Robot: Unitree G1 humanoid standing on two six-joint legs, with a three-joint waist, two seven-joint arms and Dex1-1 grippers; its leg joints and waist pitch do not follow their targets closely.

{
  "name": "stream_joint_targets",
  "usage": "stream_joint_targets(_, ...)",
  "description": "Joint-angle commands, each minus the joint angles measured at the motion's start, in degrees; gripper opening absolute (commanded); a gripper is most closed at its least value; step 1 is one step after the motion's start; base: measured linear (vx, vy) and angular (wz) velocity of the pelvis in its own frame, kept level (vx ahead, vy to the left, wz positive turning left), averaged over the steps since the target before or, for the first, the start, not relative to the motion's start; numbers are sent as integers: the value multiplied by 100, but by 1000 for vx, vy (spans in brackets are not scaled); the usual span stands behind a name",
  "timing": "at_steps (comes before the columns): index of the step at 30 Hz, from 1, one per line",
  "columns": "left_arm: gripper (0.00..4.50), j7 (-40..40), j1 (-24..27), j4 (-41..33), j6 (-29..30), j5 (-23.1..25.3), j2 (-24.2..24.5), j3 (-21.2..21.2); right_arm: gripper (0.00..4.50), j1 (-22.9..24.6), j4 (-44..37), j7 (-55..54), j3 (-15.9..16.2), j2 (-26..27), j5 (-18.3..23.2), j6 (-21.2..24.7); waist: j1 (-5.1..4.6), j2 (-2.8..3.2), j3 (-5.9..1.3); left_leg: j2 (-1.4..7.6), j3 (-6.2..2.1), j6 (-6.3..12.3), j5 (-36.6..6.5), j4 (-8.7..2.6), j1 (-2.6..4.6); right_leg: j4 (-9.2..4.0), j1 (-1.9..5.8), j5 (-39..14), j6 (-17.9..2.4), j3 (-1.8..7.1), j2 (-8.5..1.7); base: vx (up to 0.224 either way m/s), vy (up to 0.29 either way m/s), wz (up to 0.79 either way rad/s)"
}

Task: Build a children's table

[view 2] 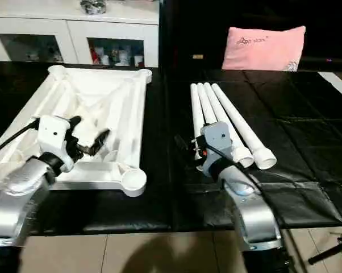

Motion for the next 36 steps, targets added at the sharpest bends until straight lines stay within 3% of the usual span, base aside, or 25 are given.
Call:
stream_joint_targets(1, 441, -729, -97, -84, 102, -171, 388, -93, 450, -103, -137, 506, -22, -254, 193, 8, -4, 38, -266, 63, 89, 131, -437, -492, -138, -451, 328, -750, -928, 193, -238, 0, 0, 0)
stream_joint_targets(9, 441, -2663, -188, 41, 148, -358, 1630, -616, 450, -19, -549, 2018, 302, -1189, 590, 138, 2, 52, -250, 103, 111, 296, -347, -512, -109, -424, 327, -456, -1200, 184, -251, 0, 0, 0)
stream_joint_targets(14, 395, -3422, -425, 350, 215, -293, 2031, -1009, 450, 135, -805, 2592, 460, -1567, 839, 345, 31, 43, -238, 105, 117, 268, -497, -530, -85, -461, 329, -760, -1193, 191, -258, 0, 0, 0)
stream_joint_targets(19, 358, -3836, -713, 829, 139, 119, 2241, -1449, 450, 194, -927, 2905, 565, -1754, 985, 565, 9, 13, -236, 120, 120, 219, -454, -535, -107, -468, 332, -850, -1179, 193, -276, 0, 0, 0)
stream_joint_targets(22, 324, -3899, -1069, 1364, -31, 422, 2243, -1662, 450, 237, -1086, 3229, 699, -1983, 1138, 803, 11, 64, -243, 119, 115, 204, -443, -532, -92, -469, 331, -820, -1163, 194, -273, 0, 0, 0)
stream_joint_targets(25, 312, -3914, -1233, 1558, -82, 470, 2201, -1721, 450, 251, -1160, 3325, 763, -2094, 1160, 914, 18, 37, -248, 122, 113, 182, -392, -523, -109, -465, 356, -746, -1203, 198, -286, 0, 0, 0)
stream_joint_targets(26, 299, -4004, -1359, 1681, -100, 508, 2182, -1803, 450, 250, -1195, 3357, 809, -2167, 1133, 997, 17, 73, -255, 120, 117, 148, -322, -520, -95, -458, 348, -597, -1260, 194, -275, 0, 0, 0)
stream_joint_targets(29, 274, -4161, -1488, 1819, -46, 516, 2143, -1889, 450, 255, -1192, 3388, 837, -2209, 1070, 1007, 23, 99, -265, 130, 118, 108, -289, -514, -98, -426, 358, -365, -1371, 192, -291, 0, 0, 0)
stream_joint_targets(31, 274, -4188, -1524, 1864, -44, 520, 2132, -1912, 450, 256, -1190, 3390, 843, -2220, 1058, 1012, 19, 78, -264, 126, 126, 109, -300, -513, -99, -434, 361, -365, -1390, 193, -286, 0, 0, 0)
stream_joint_targets(32, 236, -4277, -1603, 1992, -82, 559, 2112, -1959, 450, 250, -1209, 3388, 862, -2257, 1080, 1051, 19, 101, -259, 126, 123, 96, -311, -519, -101, -441, 365, -370, -1403, 194, -288, 0, 0, 0)
stream_joint_targets(35, 230, -4417, -1657, 2079, -92, 584, 2113, -2013, 450, 243, -1237, 3373, 880, -2267, 1084, 1083, 23, 93, -258, 130, 122, 78, -356, -520, -101, -443, 377, -447, -1409, 196, -293, 0, 0, 0)
stream_joint_targets(36, 204, -4432, -1666, 2094, -90, 577, 2110, -2018, 450, 241, -1243, 3369, 884, -2269, 1090, 1092, 21, 89, -254, 129, 124, 76, -379, -520, -99, -450, 371, -505, -1399, 198, -292, 0, 0, 0)
